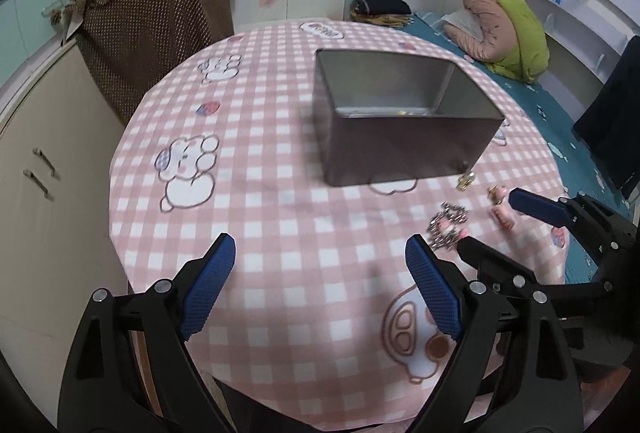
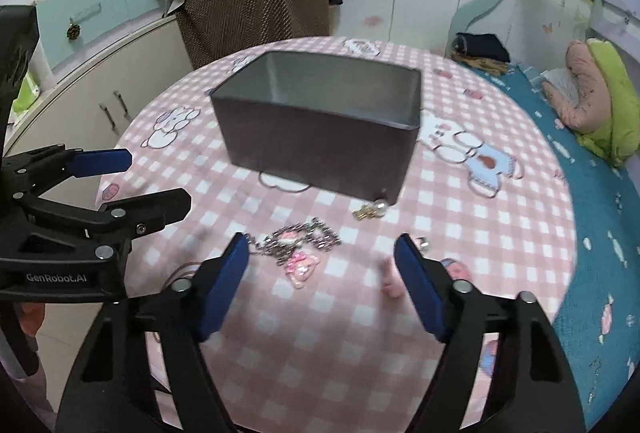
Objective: Organize jewelry
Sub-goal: 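Move both grippers back to the pink charms beside the grey box, then grasp the pink-charm silver chain with the right gripper and lift it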
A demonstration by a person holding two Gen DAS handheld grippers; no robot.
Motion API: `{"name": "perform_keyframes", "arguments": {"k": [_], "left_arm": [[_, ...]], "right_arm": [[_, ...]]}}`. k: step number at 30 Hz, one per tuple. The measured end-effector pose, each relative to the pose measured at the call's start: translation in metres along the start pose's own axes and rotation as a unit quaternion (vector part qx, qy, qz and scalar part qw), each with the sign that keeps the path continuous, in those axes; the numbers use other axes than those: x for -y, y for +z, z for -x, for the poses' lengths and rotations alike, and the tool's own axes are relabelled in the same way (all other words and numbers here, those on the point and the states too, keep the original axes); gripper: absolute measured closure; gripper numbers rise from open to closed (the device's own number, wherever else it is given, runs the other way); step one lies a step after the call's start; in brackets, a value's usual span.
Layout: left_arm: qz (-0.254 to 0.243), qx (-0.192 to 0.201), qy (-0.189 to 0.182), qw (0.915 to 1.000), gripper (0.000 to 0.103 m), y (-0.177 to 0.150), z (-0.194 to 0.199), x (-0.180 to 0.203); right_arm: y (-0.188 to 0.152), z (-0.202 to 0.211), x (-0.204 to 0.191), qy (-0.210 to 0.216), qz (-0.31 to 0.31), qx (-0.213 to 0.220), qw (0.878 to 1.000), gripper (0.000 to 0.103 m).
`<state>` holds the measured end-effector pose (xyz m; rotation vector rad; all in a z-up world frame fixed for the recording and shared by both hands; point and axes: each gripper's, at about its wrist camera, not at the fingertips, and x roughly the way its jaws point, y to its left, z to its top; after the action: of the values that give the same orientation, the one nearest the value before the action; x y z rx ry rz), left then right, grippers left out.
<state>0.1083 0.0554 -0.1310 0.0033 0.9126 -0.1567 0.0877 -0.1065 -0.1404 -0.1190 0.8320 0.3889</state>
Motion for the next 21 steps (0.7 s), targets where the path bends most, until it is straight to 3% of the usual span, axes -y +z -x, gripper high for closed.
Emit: {"name": "perform_keyframes", "arguments": {"k": [7,14,21], "left_arm": [[0.006,-0.014,0.0,0.9999,0.016,-0.009,-0.006,-0.008],[0.001,-0.023,-0.012,0.9997,0.016,-0.014,-0.011,-0.004],[-0.006,-0.026,-0.024,0.9994,0.016,-0.013,-0.015,0.006]], "right_arm": [[-0.004,-0.015,-0.007,-0.001,0.011,-0.022,1.0,0.055],[-0.007,-0.013,-0.003,-0.011,0.015,-0.019,1.0,0.086],[-0.009,-0.006,0.009,0.004,-0.01,-0.016,1.0,0.086]]}}
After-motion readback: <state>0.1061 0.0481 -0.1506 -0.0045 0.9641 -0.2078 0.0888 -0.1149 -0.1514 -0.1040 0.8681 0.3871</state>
